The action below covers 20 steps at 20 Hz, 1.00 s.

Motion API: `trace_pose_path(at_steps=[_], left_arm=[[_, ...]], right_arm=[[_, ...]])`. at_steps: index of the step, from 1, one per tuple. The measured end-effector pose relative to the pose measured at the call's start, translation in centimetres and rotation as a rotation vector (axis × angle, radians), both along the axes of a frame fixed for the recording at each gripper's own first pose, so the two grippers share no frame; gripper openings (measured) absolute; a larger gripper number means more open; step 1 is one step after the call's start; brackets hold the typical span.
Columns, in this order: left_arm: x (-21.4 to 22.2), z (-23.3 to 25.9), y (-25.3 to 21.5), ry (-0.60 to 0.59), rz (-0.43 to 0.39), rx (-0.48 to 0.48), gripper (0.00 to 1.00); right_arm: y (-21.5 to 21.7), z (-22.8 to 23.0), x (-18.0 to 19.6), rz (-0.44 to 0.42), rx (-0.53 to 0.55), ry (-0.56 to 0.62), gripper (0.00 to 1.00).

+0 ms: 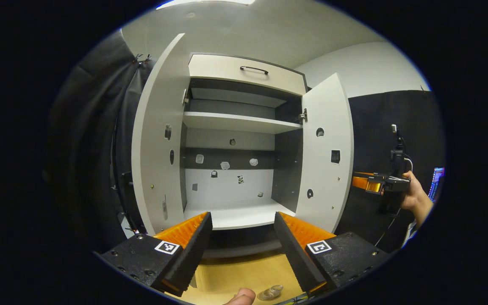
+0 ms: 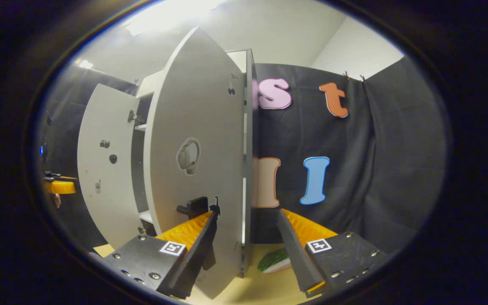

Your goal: Grasp the bottle in the cabinet with the left hand and place it on the coaster, then close the right door with the right hand and the left door with the left hand.

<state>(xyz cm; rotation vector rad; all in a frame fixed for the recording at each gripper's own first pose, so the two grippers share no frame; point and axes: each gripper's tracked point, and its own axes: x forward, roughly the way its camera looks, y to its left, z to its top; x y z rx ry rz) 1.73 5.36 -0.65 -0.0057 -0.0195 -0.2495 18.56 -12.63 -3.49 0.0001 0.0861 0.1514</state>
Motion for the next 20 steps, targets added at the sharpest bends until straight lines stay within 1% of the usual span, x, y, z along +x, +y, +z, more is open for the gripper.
trace_pose_path(at_steps=[1,2,3,5,6,7,8,9,13,14,15,17,18,20], left_arm=[[-0.1,-0.2,0.3,0.003,0.004,0.002,0.94],[0.1,-0.4,0.6,0.005,0.008,0.005,0.94],[0.2,-0.6,0.7,0.01,0.014,0.007,0.94],[0.3,-0.8,0.8,0.014,0.018,0.011,0.94],[0.4,-0.9,0.9,0.013,0.018,0.017,0.92],[0.5,-0.9,1.0,0.012,0.017,0.027,0.92],[0.5,-0.8,1.1,0.006,0.018,0.037,0.92],[0.5,-0.5,1.2,0.0,0.02,0.044,0.94],[0.3,-0.6,2.0,-0.002,0.029,0.046,0.93],[0.3,-0.6,2.2,0.0,0.031,0.045,0.94],[0.2,-0.8,2.6,0.003,0.035,0.046,0.93],[0.3,-1.1,3.2,0.003,0.048,0.05,0.94],[0.3,-1.4,3.6,0.006,0.053,0.05,0.93],[0.1,-1.7,4.3,0.01,0.062,0.043,0.94]], right_arm=[[0.0,0.0,0.1,-0.002,-0.003,0.002,0.89],[0.0,0.0,0.1,-0.008,-0.007,0.004,0.89],[0.0,-0.1,0.1,-0.009,-0.009,0.006,0.86],[0.2,-0.1,0.1,0.007,-0.005,0.008,0.86],[0.3,-0.1,0.3,0.005,0.001,0.011,0.89],[0.2,-0.2,0.1,0.007,0.001,0.013,0.89],[0.2,-0.2,0.1,0.016,-0.003,0.014,0.86],[0.2,-0.1,0.1,0.025,-0.011,0.012,0.86],[0.2,-0.2,0.2,0.005,-0.009,0.007,0.86],[0.2,-0.1,0.3,0.0,-0.007,0.007,0.89],[0.2,-0.2,0.2,-0.001,-0.006,0.01,0.86],[0.4,-0.2,0.3,0.017,-0.006,0.011,0.86],[0.4,-0.3,0.3,0.026,-0.004,0.013,0.89],[0.3,-0.4,0.4,0.027,-0.014,0.019,0.89]])
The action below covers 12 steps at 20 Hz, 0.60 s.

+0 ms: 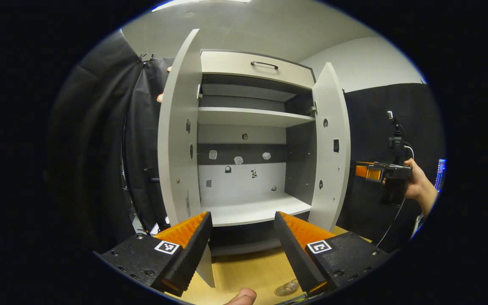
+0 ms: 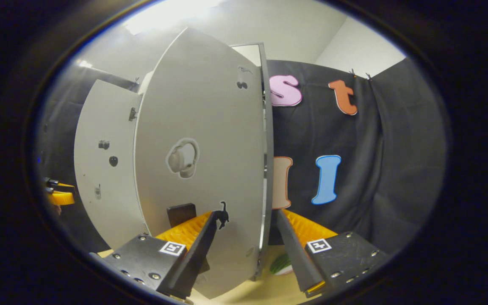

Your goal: Grasp the bottle in the cabinet with the left hand and place it on the coaster, then close the right door with the right hand and the left door with the left hand.

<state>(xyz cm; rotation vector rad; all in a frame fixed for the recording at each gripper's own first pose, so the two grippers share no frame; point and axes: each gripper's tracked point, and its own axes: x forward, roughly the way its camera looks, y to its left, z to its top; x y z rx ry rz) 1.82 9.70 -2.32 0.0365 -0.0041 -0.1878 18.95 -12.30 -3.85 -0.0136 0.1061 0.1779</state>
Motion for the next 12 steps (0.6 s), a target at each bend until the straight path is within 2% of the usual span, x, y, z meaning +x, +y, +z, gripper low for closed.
trace_pose_path(at_steps=[1,2,4,5,6,8,10,11,12], left_arm=[[-0.1,-0.1,0.4,0.0,0.003,-0.002,0.94],[-0.1,-0.3,0.9,0.0,0.008,-0.002,0.94],[-0.2,-0.6,2.1,-0.003,0.019,-0.001,0.93],[-0.2,-0.8,2.7,-0.005,0.026,-0.001,0.93],[-0.2,-1.2,3.4,-0.005,0.033,-0.003,0.93],[-0.3,-2.2,4.9,-0.002,0.043,-0.005,0.93],[-0.8,-3.5,6.5,0.011,0.048,0.005,0.94],[-1.0,-4.1,7.5,0.013,0.059,0.012,0.92],[-1.3,-4.6,8.9,0.017,0.078,0.018,0.92]], right_arm=[[0.0,-0.1,0.0,-0.002,-0.008,0.002,0.86],[0.0,-0.2,0.0,-0.007,-0.013,0.006,0.89],[-0.1,-0.5,0.0,-0.014,-0.019,0.024,0.86],[-0.1,-0.6,-0.1,-0.023,-0.028,0.031,0.89],[-0.1,-0.6,0.0,-0.027,-0.038,0.027,0.86],[0.4,-0.8,0.0,-0.014,-0.037,0.025,0.89],[0.8,-0.7,-0.3,-0.008,-0.041,0.013,0.86],[1.3,-0.6,-0.3,0.002,-0.048,-0.004,0.89],[1.8,-0.6,-0.3,0.014,-0.057,-0.018,0.86]])
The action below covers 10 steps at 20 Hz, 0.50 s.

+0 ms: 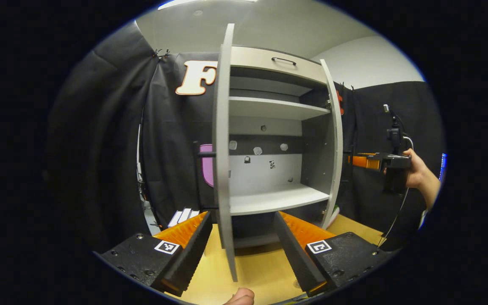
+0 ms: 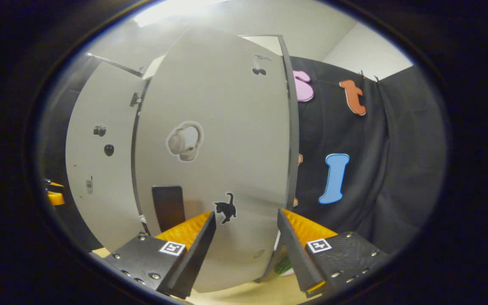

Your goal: Grasp the bottle in the cabinet with the left hand and place it on the coaster, then close the right door with the right hand and the left door with the left hand.

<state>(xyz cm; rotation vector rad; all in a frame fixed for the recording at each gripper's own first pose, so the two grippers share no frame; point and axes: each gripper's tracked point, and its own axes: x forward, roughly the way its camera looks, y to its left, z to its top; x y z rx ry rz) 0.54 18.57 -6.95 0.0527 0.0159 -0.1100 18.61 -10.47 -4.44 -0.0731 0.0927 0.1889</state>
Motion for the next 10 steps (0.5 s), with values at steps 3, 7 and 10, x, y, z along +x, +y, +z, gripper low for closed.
trace_pose_path(at_steps=[3,7,10], left_arm=[[0.0,-2.4,3.7,0.04,0.053,-0.012,0.94],[1.3,-3.1,8.0,0.054,0.111,-0.034,0.94],[3.1,-3.2,10.9,0.065,0.158,-0.057,0.94]], right_arm=[[1.9,-0.2,-1.2,0.05,-0.033,-0.043,0.89],[5.9,-0.1,-4.1,0.141,-0.033,-0.087,0.89],[9.9,-0.1,-7.4,0.206,0.084,-0.105,0.89]])
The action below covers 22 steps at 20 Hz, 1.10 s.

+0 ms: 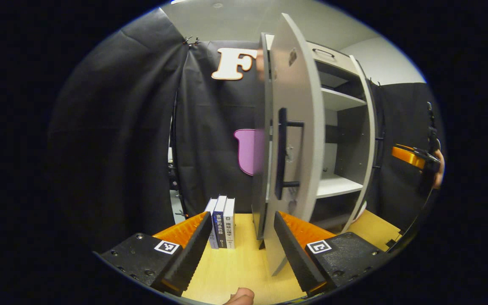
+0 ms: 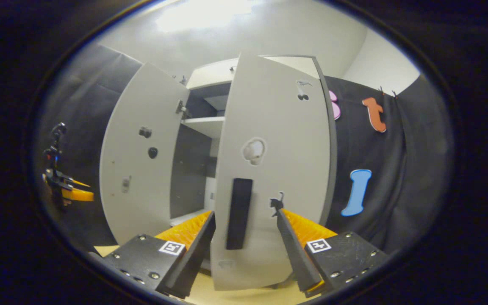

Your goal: Grasp the bottle in the cabinet with the left hand and place it on the coaster, then close the right door with the right hand and the left door with the left hand.

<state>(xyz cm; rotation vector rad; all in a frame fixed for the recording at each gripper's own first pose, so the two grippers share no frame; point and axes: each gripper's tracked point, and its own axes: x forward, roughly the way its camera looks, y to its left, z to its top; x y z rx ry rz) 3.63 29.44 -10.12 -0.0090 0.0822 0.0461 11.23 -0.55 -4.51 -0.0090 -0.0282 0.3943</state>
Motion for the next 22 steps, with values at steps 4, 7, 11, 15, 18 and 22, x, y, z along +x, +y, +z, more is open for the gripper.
trace_pose_path(at_steps=[4,7,11,15,18,22], left_arm=[[3.1,1.9,2.1,-0.032,0.014,-0.01,0.94],[5.6,4.3,2.3,-0.087,-0.003,0.016,0.94],[7.8,5.7,0.5,-0.113,-0.049,0.024,0.94],[7.9,6.6,0.2,-0.129,-0.025,0.047,0.91],[7.5,6.0,-0.1,-0.08,-0.008,0.034,0.89],[7.3,6.1,-0.1,-0.083,0.06,0.031,0.9]], right_arm=[[2.7,0.2,-2.8,0.024,0.112,0.031,0.94],[1.1,-0.2,-2.9,-0.065,0.155,0.079,0.97],[-2.6,0.3,-4.6,-0.156,0.192,0.083,0.97],[-7.0,0.7,-8.3,-0.236,0.164,0.089,0.96],[-9.8,0.6,-12.1,-0.286,0.131,0.1,0.99],[-12.7,0.9,-16.8,-0.334,0.11,0.111,0.97]])
